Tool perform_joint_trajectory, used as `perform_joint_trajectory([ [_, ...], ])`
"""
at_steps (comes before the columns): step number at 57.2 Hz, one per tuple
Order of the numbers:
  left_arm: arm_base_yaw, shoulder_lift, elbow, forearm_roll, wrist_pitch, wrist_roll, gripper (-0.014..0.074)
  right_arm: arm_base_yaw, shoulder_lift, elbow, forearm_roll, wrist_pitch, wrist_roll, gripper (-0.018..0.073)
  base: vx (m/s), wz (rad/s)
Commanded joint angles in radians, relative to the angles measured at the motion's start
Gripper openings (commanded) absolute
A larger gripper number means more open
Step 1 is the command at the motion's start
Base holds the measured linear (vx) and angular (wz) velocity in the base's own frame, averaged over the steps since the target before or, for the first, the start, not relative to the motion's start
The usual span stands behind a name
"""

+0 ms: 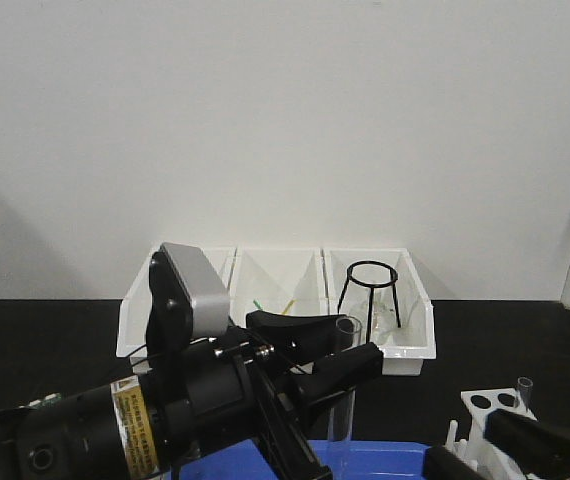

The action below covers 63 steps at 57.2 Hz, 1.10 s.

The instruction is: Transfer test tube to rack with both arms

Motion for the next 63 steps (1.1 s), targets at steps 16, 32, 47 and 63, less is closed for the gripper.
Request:
perform_joint_trajectory([
  [16, -0.067, -0.002, -0.034, -0.043, -0.063, -0.016, -0.0004, 0.129, 0.144, -0.034, -0.017, -0.290, 0.022, 0.0470, 0.00, 0.00],
  [32, -0.115, 0.010, -0.033, -0.043, -0.050, -0.016, -0.0004, 0.128, 0.158, -0.036, -0.037, -0.299, 0.021, 0.0467, 0.00, 0.00],
  [47, -0.115, 0.010, -0.033, -0.043, -0.053, -0.017, -0.0004, 0.128, 0.158, -0.036, -0.040, -0.323, 0.021, 0.0353, 0.00, 0.00],
  [63, -0.115, 0.010, -0.033, -0.043, -0.057, -0.017, -0.0004, 0.128, 0.158, -0.036, -0.040, -0.325, 0.021, 0.0103, 0.00, 0.00],
])
